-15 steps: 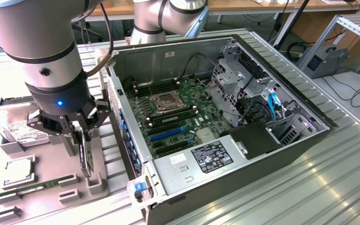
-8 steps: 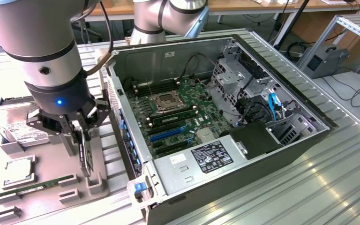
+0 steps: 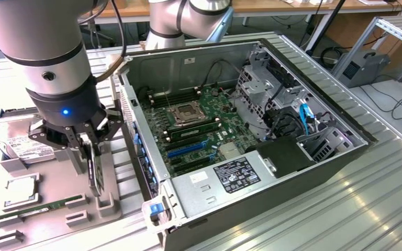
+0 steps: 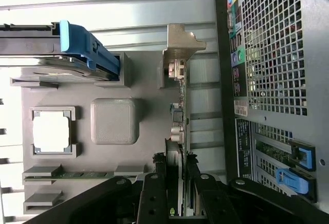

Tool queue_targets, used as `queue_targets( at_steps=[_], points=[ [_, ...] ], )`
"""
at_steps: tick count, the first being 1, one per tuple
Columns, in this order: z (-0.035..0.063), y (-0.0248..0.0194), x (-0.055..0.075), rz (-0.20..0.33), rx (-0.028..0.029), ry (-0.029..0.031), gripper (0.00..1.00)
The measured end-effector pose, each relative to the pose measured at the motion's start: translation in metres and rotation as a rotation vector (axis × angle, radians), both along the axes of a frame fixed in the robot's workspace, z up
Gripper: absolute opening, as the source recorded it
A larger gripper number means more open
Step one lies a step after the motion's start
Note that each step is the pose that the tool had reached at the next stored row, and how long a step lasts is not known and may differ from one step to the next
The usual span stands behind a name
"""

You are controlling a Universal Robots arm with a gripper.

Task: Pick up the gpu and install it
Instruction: 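Pick up the gpu and move the gpu toward the slot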

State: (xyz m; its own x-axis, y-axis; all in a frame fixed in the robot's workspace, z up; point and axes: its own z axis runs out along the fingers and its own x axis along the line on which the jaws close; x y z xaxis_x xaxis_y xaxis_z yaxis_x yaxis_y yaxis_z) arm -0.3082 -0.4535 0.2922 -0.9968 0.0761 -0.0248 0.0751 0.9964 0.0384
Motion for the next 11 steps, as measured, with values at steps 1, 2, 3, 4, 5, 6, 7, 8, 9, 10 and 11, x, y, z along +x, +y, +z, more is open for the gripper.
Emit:
queue_targets(
  at_steps=[1,2,3,4,5,6,7,8,9,10,11],
  points=[
    [0.0004,0.0,0.0,0.0,0.0,0.0,0.26],
    [0.0007,0.0,0.0,0.0,0.0001,-0.0001,0.26],
    [0.001,0.0,0.0,0.0,0.0001,-0.0001,0.26],
    [0.0015,0.0,0.0,0.0,0.0,-0.0001,0.26],
    [0.002,0.0,0.0,0.0,0.0,-0.0001,0.26],
    [0.0025,0.0,0.0,0.0,-0.0001,0.0,0.26],
    [0.0028,0.0001,0.0,0.0,0.0,-0.0001,0.26],
    [0.0032,0.0,0.0,0.0,0.0001,-0.0001,0.26],
    [0.0036,0.0001,0.0,0.0,0.0001,-0.0002,0.26],
    [0.0039,0.0,0.0,0.0,0.0001,-0.0001,0.26],
    [0.0043,0.0,0.0,0.0,0.0,0.0,0.26]
  ],
)
